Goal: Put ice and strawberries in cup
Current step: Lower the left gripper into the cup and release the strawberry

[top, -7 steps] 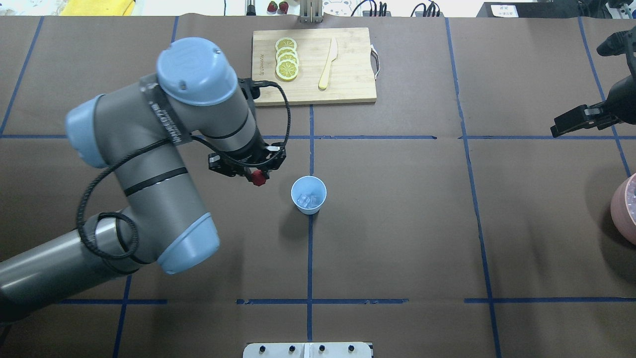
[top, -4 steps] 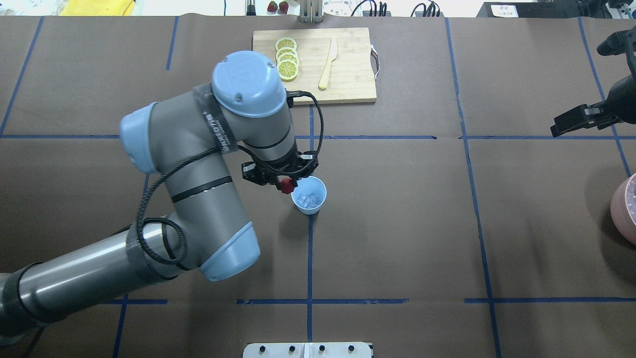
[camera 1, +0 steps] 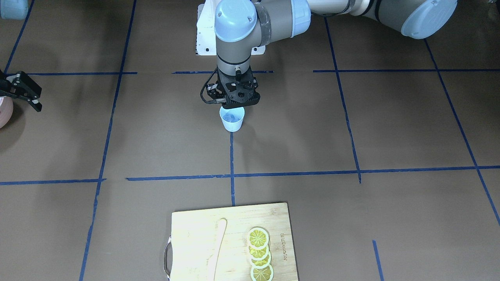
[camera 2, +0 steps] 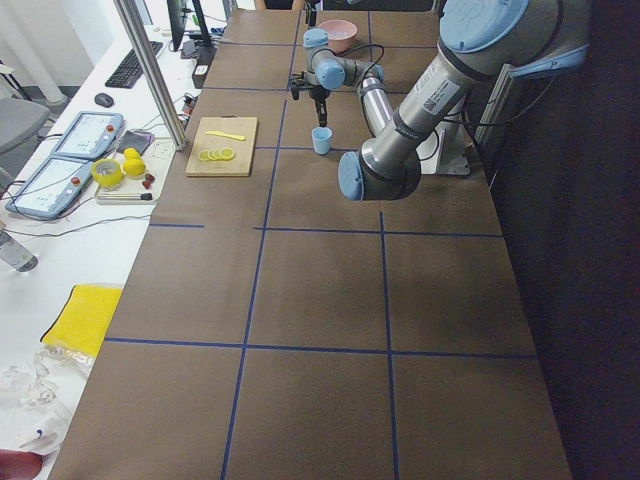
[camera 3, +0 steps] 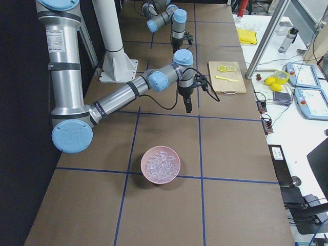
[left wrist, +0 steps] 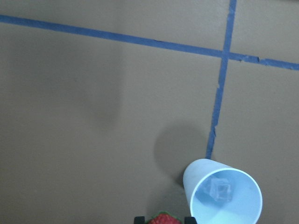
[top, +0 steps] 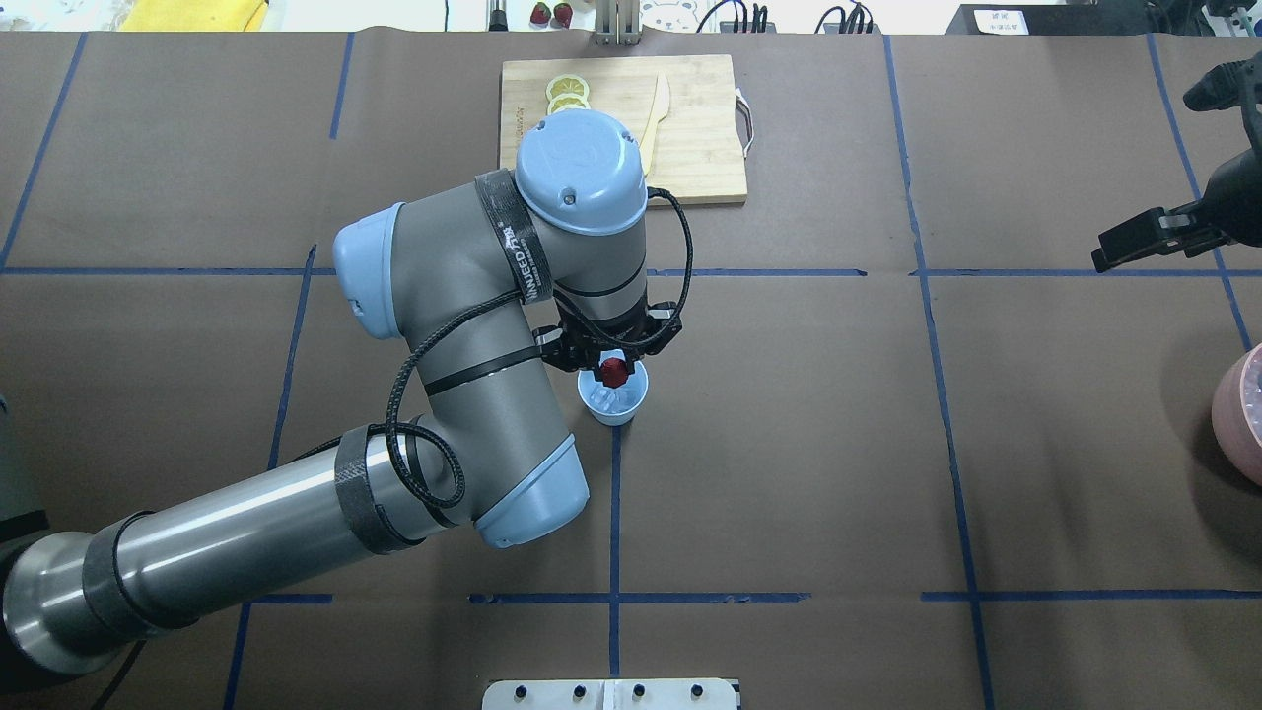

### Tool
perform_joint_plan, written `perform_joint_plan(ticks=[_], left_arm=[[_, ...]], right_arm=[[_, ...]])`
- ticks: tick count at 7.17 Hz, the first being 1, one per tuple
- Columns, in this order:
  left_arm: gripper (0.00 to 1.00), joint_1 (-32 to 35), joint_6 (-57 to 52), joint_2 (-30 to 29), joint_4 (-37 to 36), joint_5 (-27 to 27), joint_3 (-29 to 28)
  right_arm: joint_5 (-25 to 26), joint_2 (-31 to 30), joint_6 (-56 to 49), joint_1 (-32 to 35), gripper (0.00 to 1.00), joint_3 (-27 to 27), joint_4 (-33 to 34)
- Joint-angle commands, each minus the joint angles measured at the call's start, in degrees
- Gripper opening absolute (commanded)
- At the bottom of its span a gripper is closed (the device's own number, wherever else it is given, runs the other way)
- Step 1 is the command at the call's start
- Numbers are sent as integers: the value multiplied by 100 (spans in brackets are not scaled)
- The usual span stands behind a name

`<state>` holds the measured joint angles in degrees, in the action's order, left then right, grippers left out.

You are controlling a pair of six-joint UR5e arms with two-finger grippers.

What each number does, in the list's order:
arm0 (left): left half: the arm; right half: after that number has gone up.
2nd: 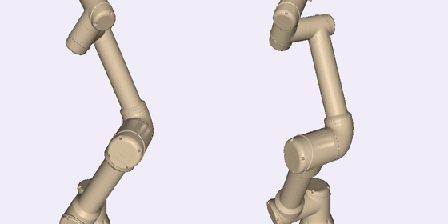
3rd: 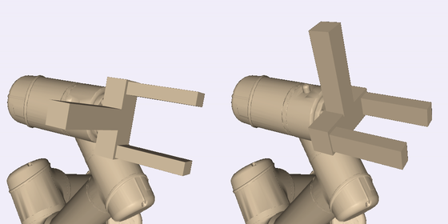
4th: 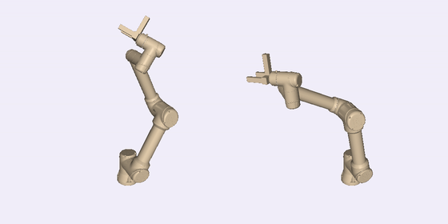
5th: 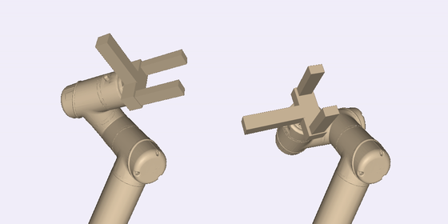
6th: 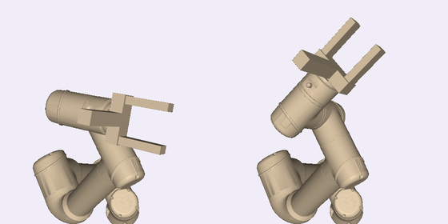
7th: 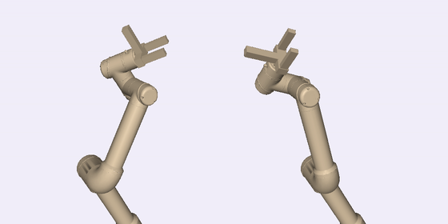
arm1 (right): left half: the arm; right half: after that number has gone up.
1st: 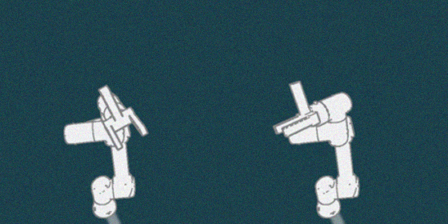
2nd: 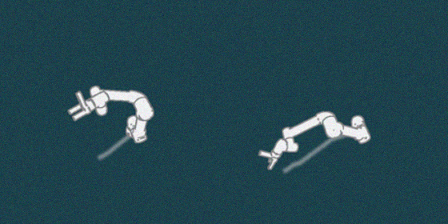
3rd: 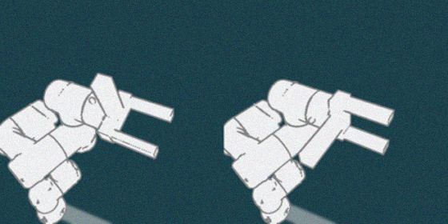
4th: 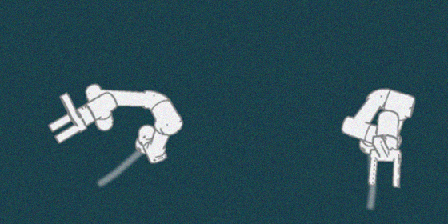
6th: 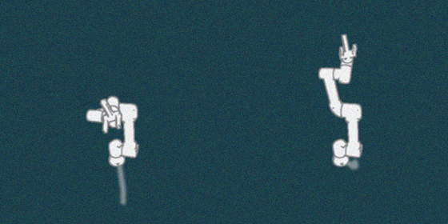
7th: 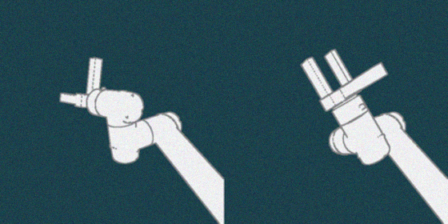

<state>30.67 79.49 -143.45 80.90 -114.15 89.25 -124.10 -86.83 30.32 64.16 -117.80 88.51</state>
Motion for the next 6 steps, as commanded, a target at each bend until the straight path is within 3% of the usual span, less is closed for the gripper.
perform_joint_plan(ticks=[1,3,4,5,6], left_arm=[[2,-87,-22,1,84,111,-100],[5,-87,-39,10,216,121,-197],[24,-87,-39,19,216,121,-197],[67,-87,-48,19,225,121,-197],[100,-87,-48,36,225,129,-180]], right_arm=[[9,9,0,0,100,3,0],[9,9,0,0,100,11,0],[9,17,0,0,100,11,0],[0,26,0,0,100,11,0],[9,35,-9,0,100,37,0]])
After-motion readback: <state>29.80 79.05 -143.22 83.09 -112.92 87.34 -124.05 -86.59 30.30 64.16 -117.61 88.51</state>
